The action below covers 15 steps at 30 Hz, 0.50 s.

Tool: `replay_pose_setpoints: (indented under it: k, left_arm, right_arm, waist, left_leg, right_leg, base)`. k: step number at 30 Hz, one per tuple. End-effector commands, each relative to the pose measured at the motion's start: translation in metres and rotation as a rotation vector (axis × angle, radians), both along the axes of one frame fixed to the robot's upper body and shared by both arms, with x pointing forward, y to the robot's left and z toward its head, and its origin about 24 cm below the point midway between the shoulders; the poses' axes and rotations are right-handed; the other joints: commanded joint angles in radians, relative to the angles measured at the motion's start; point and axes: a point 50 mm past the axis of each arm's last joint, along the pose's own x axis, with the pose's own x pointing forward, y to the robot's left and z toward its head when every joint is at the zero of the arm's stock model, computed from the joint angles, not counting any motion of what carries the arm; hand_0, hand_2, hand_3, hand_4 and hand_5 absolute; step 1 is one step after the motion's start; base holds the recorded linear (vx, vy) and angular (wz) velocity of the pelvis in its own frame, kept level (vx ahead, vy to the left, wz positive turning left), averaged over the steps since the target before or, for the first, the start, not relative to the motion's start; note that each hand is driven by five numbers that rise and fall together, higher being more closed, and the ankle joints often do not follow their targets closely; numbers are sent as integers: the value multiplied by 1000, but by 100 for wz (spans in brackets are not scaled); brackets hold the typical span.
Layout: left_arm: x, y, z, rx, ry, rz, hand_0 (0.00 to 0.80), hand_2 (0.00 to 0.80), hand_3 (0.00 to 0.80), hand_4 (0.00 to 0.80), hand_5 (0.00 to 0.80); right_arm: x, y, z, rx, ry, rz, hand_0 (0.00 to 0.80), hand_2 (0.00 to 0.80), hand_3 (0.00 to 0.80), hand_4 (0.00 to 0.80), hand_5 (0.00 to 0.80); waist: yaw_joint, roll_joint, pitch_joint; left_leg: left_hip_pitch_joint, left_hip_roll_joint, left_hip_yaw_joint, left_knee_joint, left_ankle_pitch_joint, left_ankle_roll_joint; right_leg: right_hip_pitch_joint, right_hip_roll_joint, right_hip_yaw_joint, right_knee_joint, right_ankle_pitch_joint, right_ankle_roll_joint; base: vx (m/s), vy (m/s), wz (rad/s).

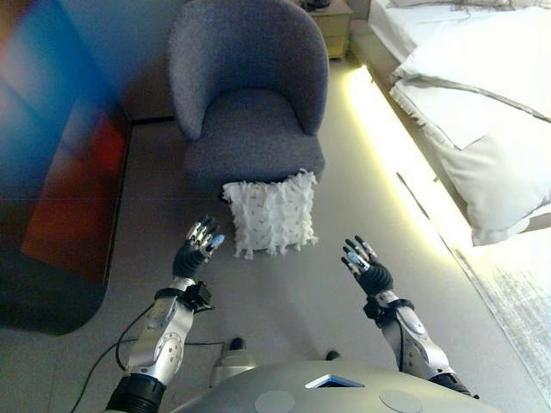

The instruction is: Pick up the cushion and take it to the sofa

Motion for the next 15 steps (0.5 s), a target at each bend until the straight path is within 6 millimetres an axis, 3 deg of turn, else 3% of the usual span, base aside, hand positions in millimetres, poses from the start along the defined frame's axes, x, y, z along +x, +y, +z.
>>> replay_pose_setpoints:
  k: [1,4,6,8,12,15]
  left_arm:
    - [22,7,25,86,-149,3,0,0,0,0,0]
    - [23,7,25,46,-140,19,0,0,0,0,0]
    - [25,3,28,-103,-146,-6,0,0,0,0,0]
    - [26,-8,33,-303,-186,-73,0,0,0,0,0]
    - [27,-23,40,-474,-248,-161,0,0,0,0,0]
    - [29,-33,47,-684,-304,-250,0,0,0,0,0]
  right_arm:
    - [28,0,29,-45,-181,-39,0,0,0,0,0]
    - [31,-6,36,-277,-221,-44,0,0,0,0,0]
    - [35,-5,44,-285,-246,-14,0,0,0,0,0]
    - [38,1,51,-137,-264,27,0,0,0,0,0]
    - [40,12,57,64,-311,89,0,0,0,0,0]
    - [41,27,68,408,-391,173,0,0,0,0,0]
  waist:
    - [-24,-19,14]
    - [-27,-18,10]
    - [-29,-17,12]
    - [-30,-18,17]
    - [-26,-17,22]
    - [-23,-16,23]
  left_leg:
    - [26,-70,72,0,-70,92]
    - [30,-71,72,0,-73,94]
    - [31,-72,72,0,-75,95]
    - [33,-71,74,0,-76,97]
    - [34,-69,77,0,-78,97]
    - [32,-69,80,0,-77,95]
  right_leg:
    - [-28,27,-14,2,21,-15]
    - [-25,27,-12,2,21,-14]
    - [-25,27,-9,2,21,-13]
    - [-26,27,-7,2,22,-15]
    - [-24,27,-12,2,23,-15]
    - [-27,26,-20,2,21,-16]
  base:
    - [0,0,0]
    - [0,0,0]
    - [0,0,0]
    - [0,0,0]
    - [0,0,0]
    - [0,0,0]
